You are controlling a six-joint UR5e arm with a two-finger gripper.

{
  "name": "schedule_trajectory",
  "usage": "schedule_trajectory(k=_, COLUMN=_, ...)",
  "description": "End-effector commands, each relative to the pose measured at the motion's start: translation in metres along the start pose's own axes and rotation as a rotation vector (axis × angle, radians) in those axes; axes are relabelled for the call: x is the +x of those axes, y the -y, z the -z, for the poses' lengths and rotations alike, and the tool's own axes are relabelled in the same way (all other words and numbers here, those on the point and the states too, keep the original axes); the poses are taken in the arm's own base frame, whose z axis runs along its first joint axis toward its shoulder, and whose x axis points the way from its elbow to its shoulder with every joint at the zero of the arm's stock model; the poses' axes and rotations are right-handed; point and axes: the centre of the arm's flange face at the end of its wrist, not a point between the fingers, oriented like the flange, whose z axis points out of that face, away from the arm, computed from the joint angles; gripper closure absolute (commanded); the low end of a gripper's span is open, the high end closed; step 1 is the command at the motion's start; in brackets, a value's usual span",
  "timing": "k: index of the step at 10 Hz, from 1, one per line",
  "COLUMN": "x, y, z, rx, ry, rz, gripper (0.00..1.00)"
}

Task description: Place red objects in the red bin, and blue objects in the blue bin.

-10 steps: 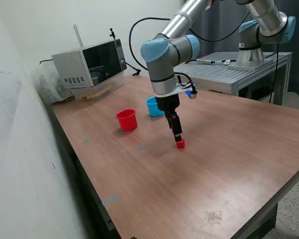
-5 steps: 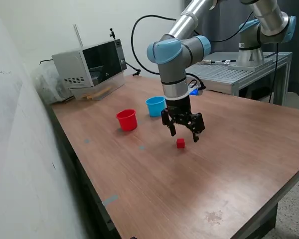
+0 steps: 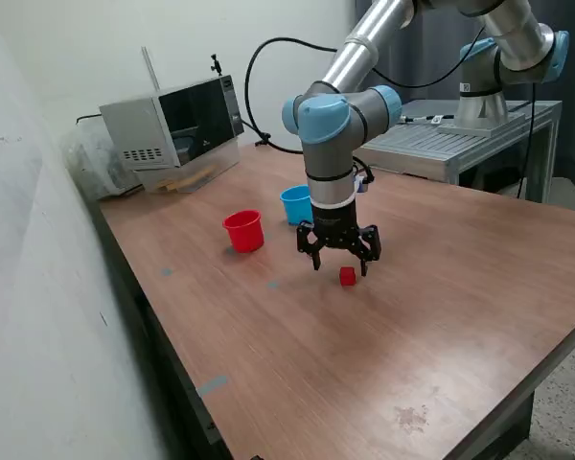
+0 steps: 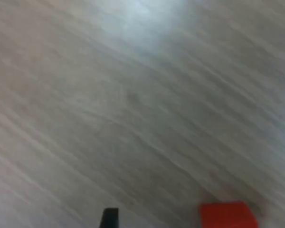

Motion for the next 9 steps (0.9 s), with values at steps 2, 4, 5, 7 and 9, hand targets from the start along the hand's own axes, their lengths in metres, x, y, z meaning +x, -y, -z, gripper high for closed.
schedule_trajectory(k=2, x=0.006, y=0.000, z=0.001, rx=0.006, ry=0.018, rz=0.045, gripper=0.00)
schedule_trajectory(k=4, x=0.006, y=0.000, z=0.007, rx=0.000, ry=0.018, rz=0.045, gripper=0.00)
schedule_trajectory(k=5, x=0.006, y=0.001, z=0.013, rx=-0.007, ry=0.018, rz=0.044, gripper=0.00)
schedule_trajectory(k=7, x=0.006, y=0.001, z=0.015, rx=-0.008, ry=0.015, rz=0.038, gripper=1.00)
schedule_trajectory(k=9, x=0.011, y=0.000, z=0.017, rx=-0.013, ry=0.000, rz=0.042, gripper=1.00)
